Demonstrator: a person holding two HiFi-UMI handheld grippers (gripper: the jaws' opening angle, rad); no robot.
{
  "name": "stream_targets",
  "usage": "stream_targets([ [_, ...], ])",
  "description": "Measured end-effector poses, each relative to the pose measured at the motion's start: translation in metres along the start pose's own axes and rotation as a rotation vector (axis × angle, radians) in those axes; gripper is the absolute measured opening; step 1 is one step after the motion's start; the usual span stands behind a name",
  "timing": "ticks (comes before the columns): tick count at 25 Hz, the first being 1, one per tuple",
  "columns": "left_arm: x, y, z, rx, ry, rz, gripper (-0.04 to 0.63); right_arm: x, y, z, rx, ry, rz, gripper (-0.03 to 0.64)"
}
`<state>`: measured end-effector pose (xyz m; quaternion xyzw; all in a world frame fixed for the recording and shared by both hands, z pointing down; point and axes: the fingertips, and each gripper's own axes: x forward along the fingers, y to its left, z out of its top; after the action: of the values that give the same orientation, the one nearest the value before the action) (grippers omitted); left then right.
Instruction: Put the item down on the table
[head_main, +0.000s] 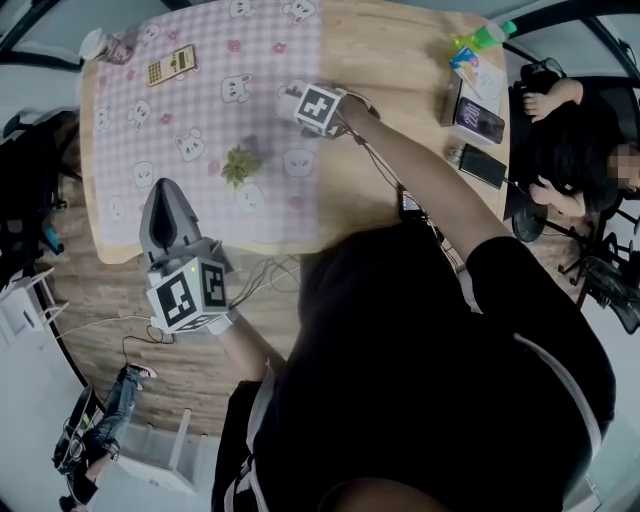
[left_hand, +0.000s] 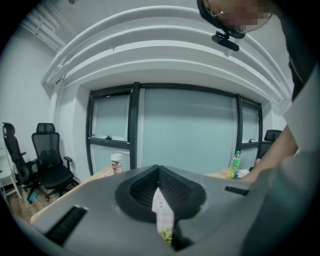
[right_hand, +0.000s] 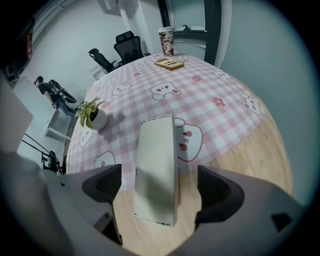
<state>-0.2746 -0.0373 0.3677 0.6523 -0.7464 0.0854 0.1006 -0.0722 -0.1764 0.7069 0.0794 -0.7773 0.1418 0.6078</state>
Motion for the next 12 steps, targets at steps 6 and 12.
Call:
stream_targets([
  [6, 0.0011, -0.0015, 0.0041, 0.003, -0.012, -0.002, -0.005, 0.0018, 0.0023, -0.0070, 0.013, 0.023, 0.035, 0.456],
  [12, 0.0055, 0.0017, 0.0051, 0.007, -0.010, 0.000, -0.005, -0.0030, 0.0024, -0.0021, -0.003, 0.021, 0.034, 0.456],
])
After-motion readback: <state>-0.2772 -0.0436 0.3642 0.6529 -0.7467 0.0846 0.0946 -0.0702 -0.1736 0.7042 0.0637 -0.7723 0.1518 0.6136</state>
